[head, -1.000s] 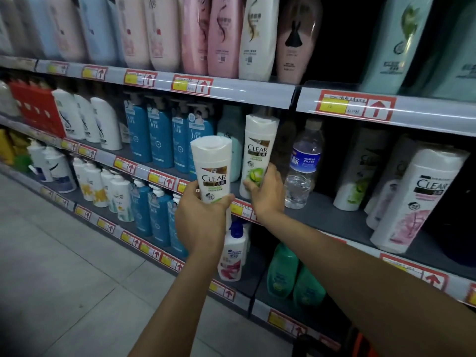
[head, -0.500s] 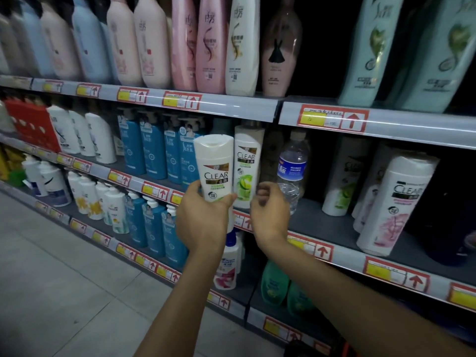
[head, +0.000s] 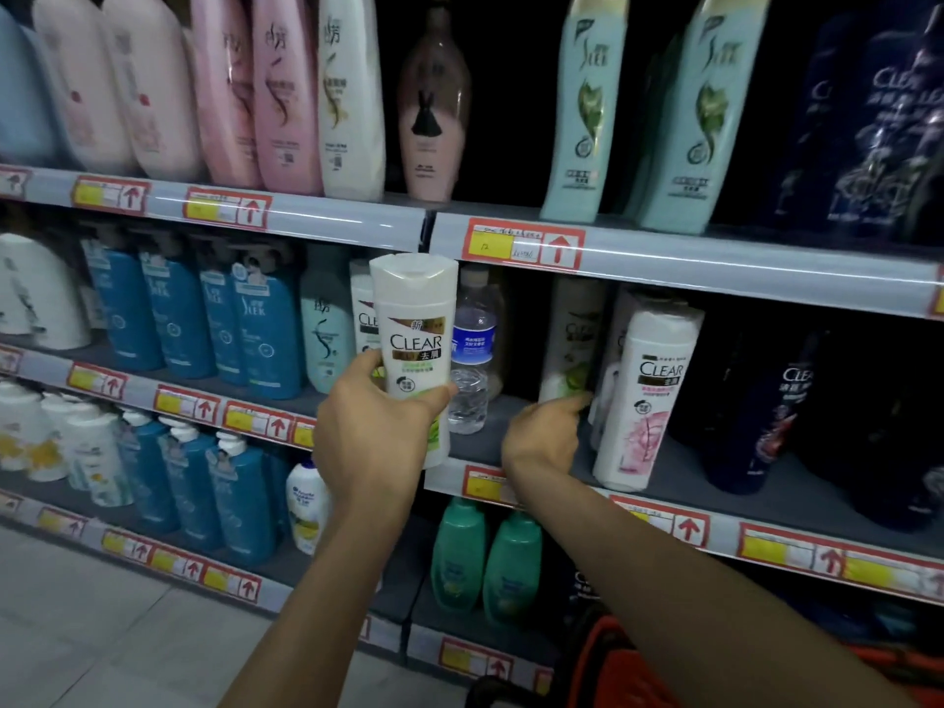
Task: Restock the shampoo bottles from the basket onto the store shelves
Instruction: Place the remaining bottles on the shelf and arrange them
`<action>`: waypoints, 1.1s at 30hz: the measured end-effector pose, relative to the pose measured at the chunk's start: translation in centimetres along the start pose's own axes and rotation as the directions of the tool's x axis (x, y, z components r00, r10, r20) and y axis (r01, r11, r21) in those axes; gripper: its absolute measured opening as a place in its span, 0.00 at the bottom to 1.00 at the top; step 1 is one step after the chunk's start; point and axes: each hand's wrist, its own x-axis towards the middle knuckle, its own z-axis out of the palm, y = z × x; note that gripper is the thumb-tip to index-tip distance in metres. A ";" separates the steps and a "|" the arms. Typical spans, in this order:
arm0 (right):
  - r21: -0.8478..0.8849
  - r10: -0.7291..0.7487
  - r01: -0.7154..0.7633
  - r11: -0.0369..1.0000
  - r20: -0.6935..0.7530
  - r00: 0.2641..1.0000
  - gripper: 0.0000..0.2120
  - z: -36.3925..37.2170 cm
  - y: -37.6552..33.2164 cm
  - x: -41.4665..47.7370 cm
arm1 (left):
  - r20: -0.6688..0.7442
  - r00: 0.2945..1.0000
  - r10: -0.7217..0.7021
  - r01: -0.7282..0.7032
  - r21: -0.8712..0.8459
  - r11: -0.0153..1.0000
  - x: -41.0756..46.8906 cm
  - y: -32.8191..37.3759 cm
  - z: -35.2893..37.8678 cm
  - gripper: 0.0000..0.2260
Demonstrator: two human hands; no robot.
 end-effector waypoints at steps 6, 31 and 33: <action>-0.100 0.102 -0.103 0.990 -0.013 0.995 0.27 1.1 0.0 2.6 | -0.017 1.000 0.003 -0.003 -0.018 1.000 0.6 -0.1 0.3 0.20; -0.021 0.113 -0.114 0.993 -0.041 0.993 0.29 1.4 -0.2 4.4 | -0.029 0.999 0.017 -0.018 -0.018 1.000 2.0 -2.9 -0.6 0.19; -0.013 0.129 -0.130 0.991 -0.038 0.991 0.30 1.2 -0.2 4.2 | -0.026 1.000 0.017 -0.017 -0.012 1.000 2.1 -3.0 -0.6 0.19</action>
